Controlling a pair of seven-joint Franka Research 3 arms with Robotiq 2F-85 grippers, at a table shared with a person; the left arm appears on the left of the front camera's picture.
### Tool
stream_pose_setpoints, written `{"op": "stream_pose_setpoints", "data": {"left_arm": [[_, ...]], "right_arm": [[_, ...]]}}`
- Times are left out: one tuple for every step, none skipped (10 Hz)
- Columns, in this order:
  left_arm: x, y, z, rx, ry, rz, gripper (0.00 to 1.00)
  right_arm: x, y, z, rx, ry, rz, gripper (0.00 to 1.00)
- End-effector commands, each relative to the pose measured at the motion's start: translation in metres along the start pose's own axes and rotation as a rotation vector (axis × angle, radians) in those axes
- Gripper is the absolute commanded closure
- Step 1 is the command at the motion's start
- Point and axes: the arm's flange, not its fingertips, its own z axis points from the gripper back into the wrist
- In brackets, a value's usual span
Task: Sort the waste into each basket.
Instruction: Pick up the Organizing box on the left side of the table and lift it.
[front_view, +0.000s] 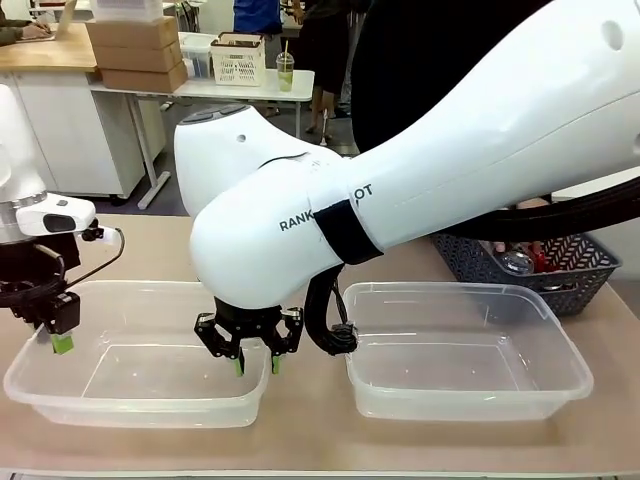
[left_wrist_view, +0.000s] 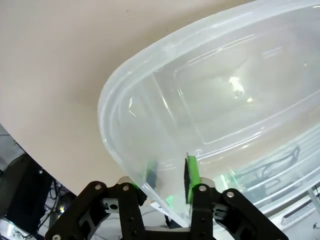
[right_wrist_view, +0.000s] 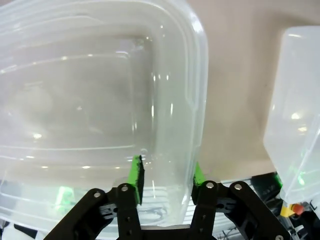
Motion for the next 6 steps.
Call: {"op": "stream_pose_setpoints", "data": {"left_arm": [[-0.034, -0.024, -0.038, 0.008, -0.021, 0.018, 1.00], [-0.034, -0.023, -0.035, 0.006, -0.035, 0.024, 1.00], [-0.035, -0.022, -0.033, 0.009, -0.042, 0.028, 1.00], [-0.036, -0.022, -0.029, 0.011, -0.044, 0.040, 1.00], [-0.037, -0.021, -0.025, 0.011, -0.054, 0.050, 1.00], [-0.038, -0.020, -0.016, 0.021, -0.065, 0.081, 1.00]], "right_arm": [[-0.005, 0.003, 0.003, -0.006, -0.056, -0.028, 1.00], [-0.005, 0.002, 0.003, 0.001, -0.053, -0.025, 1.00], [-0.005, 0.002, 0.003, -0.002, -0.047, -0.024, 1.00], [-0.005, 0.001, 0.003, -0.001, -0.045, -0.023, 1.00], [-0.007, 0.000, 0.005, -0.006, -0.047, -0.023, 1.00], [-0.005, -0.004, 0.008, 0.000, -0.037, -0.010, 1.00]]}}
